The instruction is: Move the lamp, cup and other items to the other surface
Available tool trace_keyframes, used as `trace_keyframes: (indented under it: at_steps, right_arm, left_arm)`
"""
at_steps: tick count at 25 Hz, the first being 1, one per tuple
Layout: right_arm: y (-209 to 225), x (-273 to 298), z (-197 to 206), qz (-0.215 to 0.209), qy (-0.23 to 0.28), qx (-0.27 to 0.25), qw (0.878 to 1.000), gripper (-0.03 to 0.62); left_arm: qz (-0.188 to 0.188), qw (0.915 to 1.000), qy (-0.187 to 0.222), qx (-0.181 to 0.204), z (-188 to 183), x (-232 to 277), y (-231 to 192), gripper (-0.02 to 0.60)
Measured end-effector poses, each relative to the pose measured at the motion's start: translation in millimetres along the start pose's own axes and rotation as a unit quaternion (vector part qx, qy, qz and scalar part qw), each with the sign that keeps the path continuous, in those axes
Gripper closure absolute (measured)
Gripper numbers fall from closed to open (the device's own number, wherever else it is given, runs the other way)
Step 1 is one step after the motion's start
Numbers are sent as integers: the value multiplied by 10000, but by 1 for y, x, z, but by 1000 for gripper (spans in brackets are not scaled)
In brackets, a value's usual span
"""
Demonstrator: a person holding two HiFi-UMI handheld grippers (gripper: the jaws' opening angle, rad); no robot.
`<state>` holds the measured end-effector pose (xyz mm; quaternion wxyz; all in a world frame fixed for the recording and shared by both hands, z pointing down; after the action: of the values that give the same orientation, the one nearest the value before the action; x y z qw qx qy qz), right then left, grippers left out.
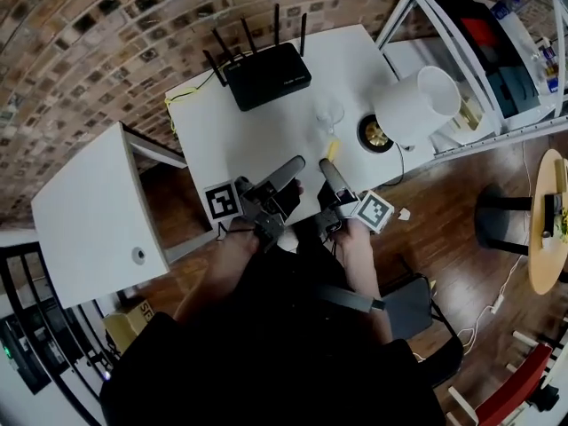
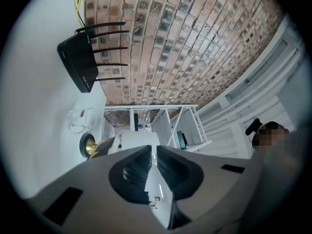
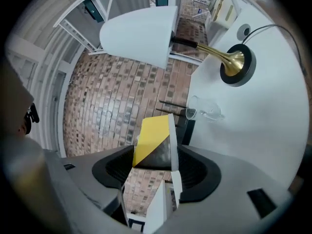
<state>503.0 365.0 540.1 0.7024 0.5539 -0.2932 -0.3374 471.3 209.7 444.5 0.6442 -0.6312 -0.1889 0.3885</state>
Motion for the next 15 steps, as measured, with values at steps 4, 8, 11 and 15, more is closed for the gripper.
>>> trace_keyframes:
  at_steps: [4,8,11,15]
  right_arm:
    - [25,-3,-25,159,-479,147,9986,289]
    - [41,-1,-43,155,-916,323,9952,289]
    - [48,1,-50,48,-1106,511,9925,289]
    - [55,6,-50,38,-1480,314,9885,289]
  left_arm:
    - [-220,9995,220,64,9,25,-12,555]
    - [-450,9974,500,242,15,42,-19,555]
    - [-575,9954,676,362,23,48,-20,555]
    - [-771,9912,984,430,33,43,-19,555]
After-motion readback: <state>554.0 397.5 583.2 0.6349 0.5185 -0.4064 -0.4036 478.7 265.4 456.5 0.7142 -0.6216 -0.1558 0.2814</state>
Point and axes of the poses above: the fingertips, and each gripper's own axes: x forward along the fingers, y to its right, z out of its underside, the point moved 6 cm from there along -x, backward along the fingers, and after that the axes turned 6 degrees about -y, right-handed, at the moved point
